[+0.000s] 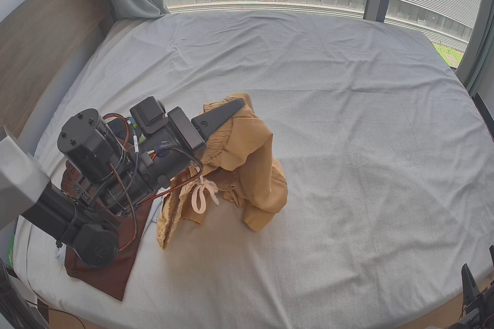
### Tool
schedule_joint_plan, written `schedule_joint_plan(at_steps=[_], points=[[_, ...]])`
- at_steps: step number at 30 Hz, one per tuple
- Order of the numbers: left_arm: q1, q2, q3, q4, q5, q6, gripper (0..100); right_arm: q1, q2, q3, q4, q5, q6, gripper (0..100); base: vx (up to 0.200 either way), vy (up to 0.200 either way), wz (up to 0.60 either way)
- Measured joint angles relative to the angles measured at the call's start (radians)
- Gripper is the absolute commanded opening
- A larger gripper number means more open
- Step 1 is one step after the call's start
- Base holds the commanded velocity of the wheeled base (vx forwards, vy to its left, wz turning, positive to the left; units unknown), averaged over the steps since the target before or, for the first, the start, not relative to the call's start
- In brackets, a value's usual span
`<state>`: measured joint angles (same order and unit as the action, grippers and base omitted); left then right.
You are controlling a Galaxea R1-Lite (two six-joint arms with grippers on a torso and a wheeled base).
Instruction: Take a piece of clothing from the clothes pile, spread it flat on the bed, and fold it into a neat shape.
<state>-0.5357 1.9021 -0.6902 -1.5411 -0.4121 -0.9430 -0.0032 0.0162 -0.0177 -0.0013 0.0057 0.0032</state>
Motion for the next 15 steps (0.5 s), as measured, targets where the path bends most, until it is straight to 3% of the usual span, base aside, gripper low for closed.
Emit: schedule_joint_plan(at_steps=[15], points=[[-0.118,0.030,-0.099,0.003,0.000,-0.057,0,0.000,0.000,0.000,0.000,0.000,-0.002,100,0.000,0.000,0.00]])
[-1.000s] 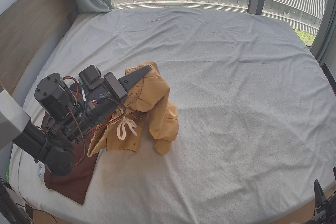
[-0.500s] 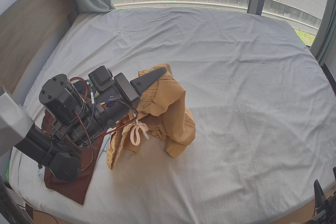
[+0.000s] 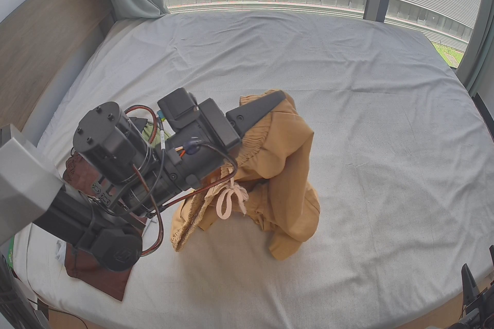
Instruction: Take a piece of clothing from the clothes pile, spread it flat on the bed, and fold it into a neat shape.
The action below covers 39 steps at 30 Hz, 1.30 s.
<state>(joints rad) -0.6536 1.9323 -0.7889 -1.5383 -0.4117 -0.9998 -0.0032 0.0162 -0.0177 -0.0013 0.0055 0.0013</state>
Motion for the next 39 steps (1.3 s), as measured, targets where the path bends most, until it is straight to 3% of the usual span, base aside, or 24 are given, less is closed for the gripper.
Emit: schedule_joint_plan(at_steps=[25,31,39], points=[[-0.222,0.180,-0.257,0.020,-0.012,-0.028,0,0.000,0.000,0.000,0.000,0.001,0.000,100,0.000,0.000,0.00],[-0.252,0.184,-0.329,0.019,-0.011,-0.118,0,0.000,0.000,0.000,0.000,0.002,0.000,100,0.000,0.000,0.00],[-0.270,0.141,-0.446,0.046,-0.012,-0.165,0,0.000,0.000,0.000,0.000,0.002,0.000,100,0.000,0.000,0.00]])
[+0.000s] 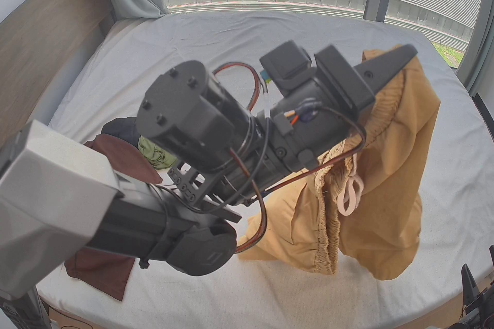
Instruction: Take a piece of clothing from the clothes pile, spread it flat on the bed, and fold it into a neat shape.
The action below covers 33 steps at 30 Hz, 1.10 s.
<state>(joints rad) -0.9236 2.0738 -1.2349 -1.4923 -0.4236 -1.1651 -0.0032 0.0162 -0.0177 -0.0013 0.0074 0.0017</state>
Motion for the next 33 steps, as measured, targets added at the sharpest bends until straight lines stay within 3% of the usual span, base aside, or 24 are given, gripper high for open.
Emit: schedule_joint_plan(at_steps=[7,11,18,24,33], points=[[0.007,-0.052,-0.065,0.026,0.017,-0.129,0,0.000,0.000,0.000,0.000,0.000,0.000,100,0.000,0.000,0.00],[0.049,-0.078,-0.036,0.033,0.015,-0.124,0,0.000,0.000,0.000,0.000,0.000,0.000,100,0.000,0.000,0.00],[0.146,-0.089,0.164,-0.002,-0.016,-0.011,0,0.000,0.000,0.000,0.000,0.000,0.000,100,0.000,0.000,0.00],[0.261,-0.029,0.333,-0.050,-0.038,0.196,0,0.000,0.000,0.000,0.000,0.000,0.000,100,0.000,0.000,0.00],[0.398,0.055,0.449,-0.061,-0.037,0.245,0,0.000,0.000,0.000,0.000,0.000,0.000,100,0.000,0.000,0.00]])
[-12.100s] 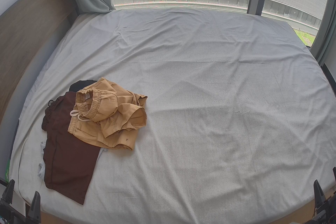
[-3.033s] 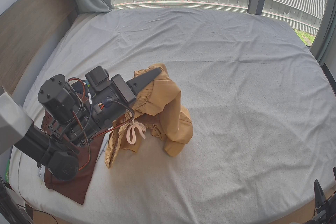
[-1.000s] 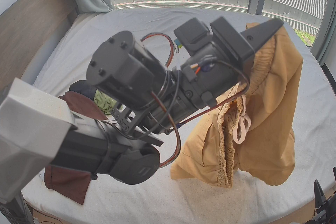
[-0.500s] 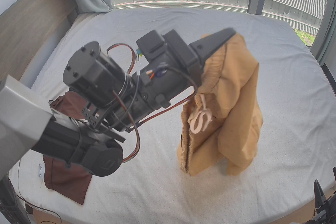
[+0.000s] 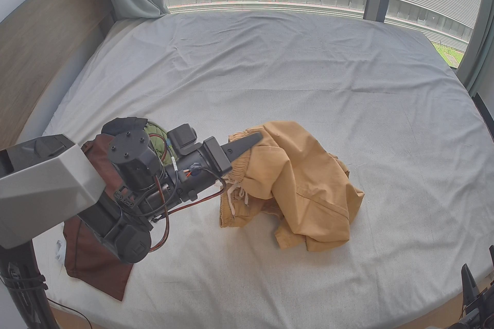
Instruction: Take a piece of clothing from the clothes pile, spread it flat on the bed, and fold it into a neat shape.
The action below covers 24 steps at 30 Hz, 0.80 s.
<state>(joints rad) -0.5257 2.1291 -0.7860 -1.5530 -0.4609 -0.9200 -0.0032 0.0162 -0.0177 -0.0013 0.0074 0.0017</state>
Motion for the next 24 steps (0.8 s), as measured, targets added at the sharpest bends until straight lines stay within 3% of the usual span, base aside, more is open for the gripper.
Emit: schedule_joint_plan(at_steps=[7,14,24], points=[[0.074,0.024,0.044,0.000,-0.001,0.018,0,0.000,0.000,0.000,0.000,0.000,0.000,100,0.000,0.000,0.00],[0.135,0.029,0.127,0.000,-0.001,0.143,0,0.000,0.000,0.000,0.000,0.000,-0.001,100,0.000,0.000,0.00],[0.250,0.043,0.178,0.000,-0.010,0.165,0,0.000,0.000,0.000,0.000,0.001,-0.003,100,0.000,0.000,0.00]])
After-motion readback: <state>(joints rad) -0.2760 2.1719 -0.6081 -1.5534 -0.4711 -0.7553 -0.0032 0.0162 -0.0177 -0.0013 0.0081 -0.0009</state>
